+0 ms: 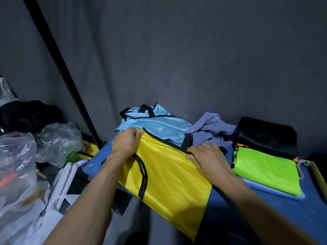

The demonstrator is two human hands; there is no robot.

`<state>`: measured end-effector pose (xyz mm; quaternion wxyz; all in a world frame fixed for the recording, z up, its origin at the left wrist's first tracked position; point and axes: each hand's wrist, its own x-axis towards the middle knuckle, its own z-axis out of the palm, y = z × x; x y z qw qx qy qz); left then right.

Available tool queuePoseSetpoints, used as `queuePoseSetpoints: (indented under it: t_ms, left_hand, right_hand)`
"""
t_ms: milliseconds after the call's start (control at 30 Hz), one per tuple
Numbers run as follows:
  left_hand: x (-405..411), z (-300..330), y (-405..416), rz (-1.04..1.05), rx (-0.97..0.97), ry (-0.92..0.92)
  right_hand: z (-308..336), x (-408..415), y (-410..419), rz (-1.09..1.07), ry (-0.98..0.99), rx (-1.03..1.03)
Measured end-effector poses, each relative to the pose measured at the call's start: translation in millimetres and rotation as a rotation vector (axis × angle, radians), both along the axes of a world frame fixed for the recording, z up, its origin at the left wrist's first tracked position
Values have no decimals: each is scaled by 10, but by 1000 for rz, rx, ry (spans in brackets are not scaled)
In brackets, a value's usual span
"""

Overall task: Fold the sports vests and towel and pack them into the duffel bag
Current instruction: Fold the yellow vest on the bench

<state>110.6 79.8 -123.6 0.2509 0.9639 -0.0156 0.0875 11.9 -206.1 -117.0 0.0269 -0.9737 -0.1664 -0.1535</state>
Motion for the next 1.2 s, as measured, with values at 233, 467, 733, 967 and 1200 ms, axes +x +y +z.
queuePoseSetpoints:
  t_ms: [233, 467, 733, 967, 1200]
  left_hand:
    - [-42, -25, -41, 13, 77, -29]
    - [-38, -46, -41, 9, 91, -53]
    - [-43, -79, -36, 9, 99, -67]
    - [-47, -76, -30, 12, 94, -70]
    - [-45, 7, -47, -39, 106, -30]
  right_hand:
    - [398, -13, -292, 43, 277, -79]
    - [794, 144, -506, -31, 607, -246]
    - [825, 375, -603, -160, 729, -18]
    - [789, 441, -633, -191, 585, 40]
    - [670, 394, -408, -59, 377, 22]
